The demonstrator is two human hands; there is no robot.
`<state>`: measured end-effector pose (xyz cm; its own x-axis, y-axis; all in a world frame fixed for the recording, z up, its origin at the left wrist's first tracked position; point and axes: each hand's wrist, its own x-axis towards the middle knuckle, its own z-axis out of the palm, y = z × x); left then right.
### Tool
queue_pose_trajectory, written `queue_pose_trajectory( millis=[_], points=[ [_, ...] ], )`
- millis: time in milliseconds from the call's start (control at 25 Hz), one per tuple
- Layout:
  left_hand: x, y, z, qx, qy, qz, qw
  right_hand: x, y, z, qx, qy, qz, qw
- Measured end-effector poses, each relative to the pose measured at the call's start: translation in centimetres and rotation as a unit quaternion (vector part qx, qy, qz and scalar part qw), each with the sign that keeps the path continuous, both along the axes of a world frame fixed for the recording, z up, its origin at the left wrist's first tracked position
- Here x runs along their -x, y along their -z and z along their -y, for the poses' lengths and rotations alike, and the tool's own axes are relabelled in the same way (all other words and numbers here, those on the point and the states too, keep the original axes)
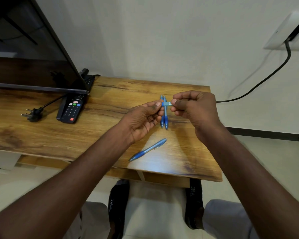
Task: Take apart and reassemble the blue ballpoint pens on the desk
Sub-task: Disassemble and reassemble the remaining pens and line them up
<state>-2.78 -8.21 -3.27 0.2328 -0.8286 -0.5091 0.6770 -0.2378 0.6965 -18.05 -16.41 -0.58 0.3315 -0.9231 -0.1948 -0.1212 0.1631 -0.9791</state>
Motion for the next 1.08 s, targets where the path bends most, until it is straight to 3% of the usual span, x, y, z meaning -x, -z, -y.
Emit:
queue_pose_trajectory(
  millis=[720,1080],
  points=[
    [-0.15,-0.04,-0.14,-0.022,-0.008,0.021,1.0,0.04,0.14,-0.12,0.05,-0.019,-0.068,0.996],
    [-0.14,0.04,-0.05,-0.017,0.0,0.017,1.0,0.1,0.2,-0.25,-0.003,0.0,-0.025,1.0]
  ],
)
